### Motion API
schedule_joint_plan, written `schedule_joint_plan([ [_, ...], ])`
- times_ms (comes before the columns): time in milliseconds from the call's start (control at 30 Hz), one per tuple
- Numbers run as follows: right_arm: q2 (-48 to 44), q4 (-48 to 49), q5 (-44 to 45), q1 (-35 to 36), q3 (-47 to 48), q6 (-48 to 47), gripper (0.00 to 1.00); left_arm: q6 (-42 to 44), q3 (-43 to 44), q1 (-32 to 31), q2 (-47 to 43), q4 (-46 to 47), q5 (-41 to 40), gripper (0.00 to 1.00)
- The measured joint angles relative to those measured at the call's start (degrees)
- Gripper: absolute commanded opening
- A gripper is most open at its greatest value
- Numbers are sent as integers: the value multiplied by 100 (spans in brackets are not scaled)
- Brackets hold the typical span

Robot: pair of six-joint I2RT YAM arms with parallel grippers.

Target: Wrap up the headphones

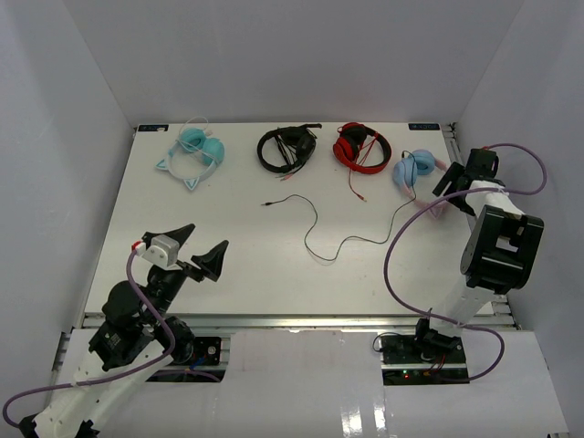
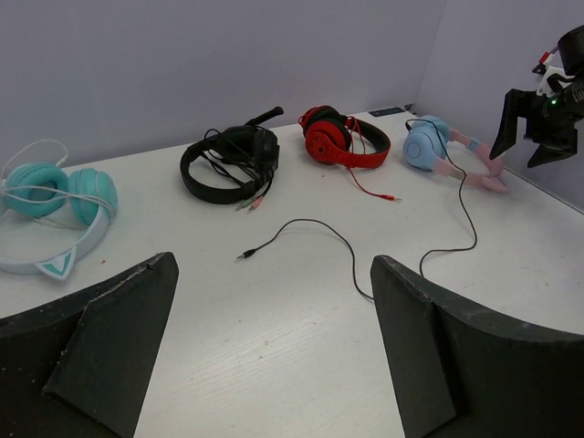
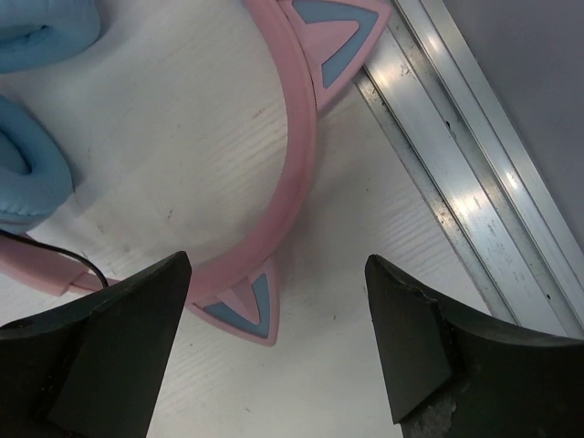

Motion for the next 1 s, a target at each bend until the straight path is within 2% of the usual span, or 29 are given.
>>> schedule_joint_plan([
  [100,209,37,149,0,135,207,74,0,1,0,-12,30,24,98],
  [367,958,16,474,-2,368,579,66,0,1,0,-12,32,35,98],
  [467,1131,11,516,-1,557,654,57,0,-1,0,-11,38,35,98],
  [700,1296,181,516,19,701,717,23,0,-1,3,-6,55,110,98],
  [867,1220,539,382,26,482,702,12,2,-94,7,34,194,582,98],
  [1000,494,780,3,34,-344,431,8,-3,-127,10,374,272,1280,98],
])
